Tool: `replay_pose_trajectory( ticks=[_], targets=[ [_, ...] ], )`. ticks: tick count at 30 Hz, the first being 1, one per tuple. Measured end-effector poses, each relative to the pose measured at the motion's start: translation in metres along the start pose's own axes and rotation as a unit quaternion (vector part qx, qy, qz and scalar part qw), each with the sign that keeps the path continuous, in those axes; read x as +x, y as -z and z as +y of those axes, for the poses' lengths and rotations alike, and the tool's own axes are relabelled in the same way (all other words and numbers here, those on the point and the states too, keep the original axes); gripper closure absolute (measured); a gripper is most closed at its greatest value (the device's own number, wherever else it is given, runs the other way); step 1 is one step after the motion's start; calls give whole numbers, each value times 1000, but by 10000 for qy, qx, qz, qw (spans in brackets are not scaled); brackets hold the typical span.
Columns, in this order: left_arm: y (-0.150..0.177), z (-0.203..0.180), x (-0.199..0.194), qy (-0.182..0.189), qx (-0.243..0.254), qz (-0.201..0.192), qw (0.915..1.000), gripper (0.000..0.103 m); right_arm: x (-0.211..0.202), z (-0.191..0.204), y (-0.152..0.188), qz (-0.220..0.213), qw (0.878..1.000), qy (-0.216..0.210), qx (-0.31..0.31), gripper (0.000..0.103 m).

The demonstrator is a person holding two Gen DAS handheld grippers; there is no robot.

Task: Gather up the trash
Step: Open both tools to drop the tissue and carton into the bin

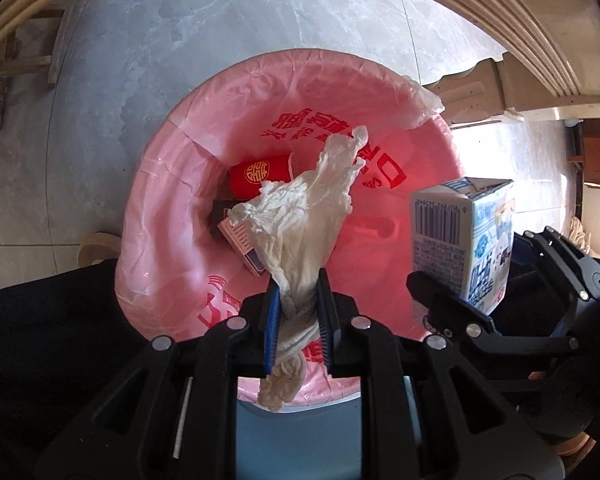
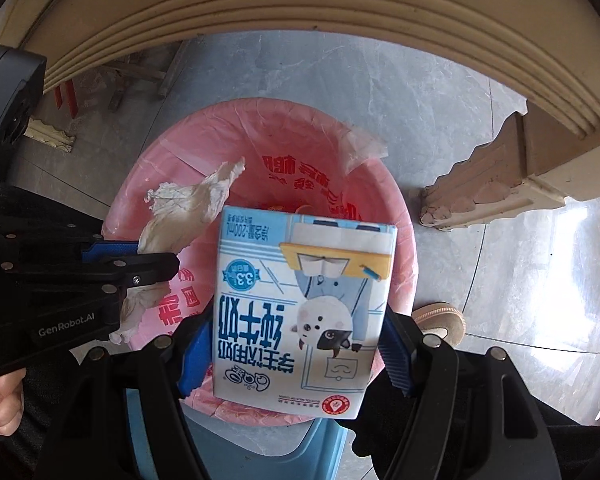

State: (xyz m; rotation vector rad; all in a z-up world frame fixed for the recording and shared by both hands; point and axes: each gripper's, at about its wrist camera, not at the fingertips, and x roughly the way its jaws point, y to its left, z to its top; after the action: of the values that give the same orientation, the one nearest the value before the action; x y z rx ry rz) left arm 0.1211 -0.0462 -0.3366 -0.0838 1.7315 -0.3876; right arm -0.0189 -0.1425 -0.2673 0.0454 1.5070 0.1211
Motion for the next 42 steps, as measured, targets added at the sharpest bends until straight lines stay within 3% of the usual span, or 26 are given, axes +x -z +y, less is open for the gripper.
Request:
replay_pose_trajectory(
  ticks=[2,5,11,12,15,19,24,27,42],
  targets=[
    [-3,2,6,137,-69,94,9998,86,6,-3,-2,62,10000,-2,-4,35],
    [-5,2,15,-78,-67,136,9999,86,11,-3,-3,101,9999,26,-13,35],
    [-9,8,24,-13,-261,253,9993,85,27,-5,-4,302,9995,-7,-16,35],
    [-10,10,26,15,-290,283,9992,82,30,-5,-5,316,9995,-2,-33,35],
    [-11,7,27,-38,-217,294,9993,52,33,-5,-7,348,9994,2,-50,34],
    [-10,4,24,-208,-66,201,9996,34,40,-4,-7,455,9989,-6,-62,33],
    [-10,9,25,-431,-136,152,9989,33,47,-1,-7,586,9982,4,-104,32],
    [-10,11,24,-468,-207,160,9986,33,49,0,-8,592,9982,62,-108,22],
    [-10,10,23,-645,-213,75,9977,32,39,-13,-10,505,9987,90,55,22]
  ],
)
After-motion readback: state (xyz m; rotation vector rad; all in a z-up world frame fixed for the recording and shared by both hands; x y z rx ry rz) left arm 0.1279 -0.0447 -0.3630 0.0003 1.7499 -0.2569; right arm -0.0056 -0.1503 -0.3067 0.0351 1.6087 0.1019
